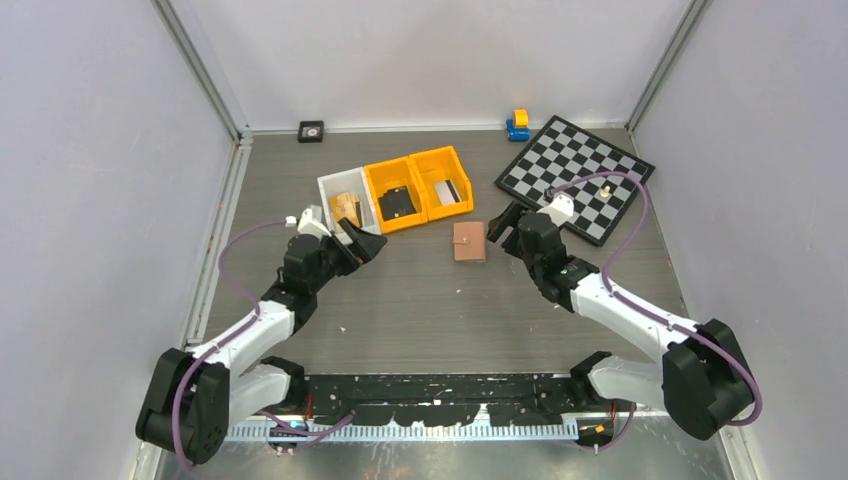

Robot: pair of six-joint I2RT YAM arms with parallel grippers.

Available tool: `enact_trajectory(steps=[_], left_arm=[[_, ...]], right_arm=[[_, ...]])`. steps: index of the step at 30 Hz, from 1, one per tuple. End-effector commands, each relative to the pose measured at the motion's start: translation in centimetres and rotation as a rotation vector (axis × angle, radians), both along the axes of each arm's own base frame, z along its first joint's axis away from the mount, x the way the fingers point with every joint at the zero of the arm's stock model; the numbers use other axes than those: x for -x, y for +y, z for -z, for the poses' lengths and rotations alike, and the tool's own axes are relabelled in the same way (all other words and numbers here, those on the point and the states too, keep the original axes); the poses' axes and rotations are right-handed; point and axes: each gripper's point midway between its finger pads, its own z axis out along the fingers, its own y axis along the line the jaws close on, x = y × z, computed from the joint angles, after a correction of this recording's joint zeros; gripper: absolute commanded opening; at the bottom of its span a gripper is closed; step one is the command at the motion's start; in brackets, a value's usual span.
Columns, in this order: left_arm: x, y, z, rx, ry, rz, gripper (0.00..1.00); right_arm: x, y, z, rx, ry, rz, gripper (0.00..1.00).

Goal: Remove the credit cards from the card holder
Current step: Open the card holder at the center of the board.

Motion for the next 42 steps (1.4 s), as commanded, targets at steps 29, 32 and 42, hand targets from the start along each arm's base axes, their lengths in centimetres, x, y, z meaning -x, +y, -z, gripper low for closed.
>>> enact_trajectory(steps=[29, 32, 42], left_arm=[[-0.7, -9.3, 1.7, -0.118, 0.116, 0.382, 0.84], [-0.8, -9.1, 2.0, -0.132, 0.126, 0.378, 0.84], [-0.9, -9.6, 3.0, -0.159, 0.135, 0.372, 0.8]], right_arm=[[-3.7, 6.5, 10.6, -0.175, 0.391, -0.282, 0.43], [-3.1, 7.6, 10.3, -0.228, 0.392, -0.317, 0.34], [-1.7, 9.3, 7.6, -0.161, 0.32, -0.351, 0.08]])
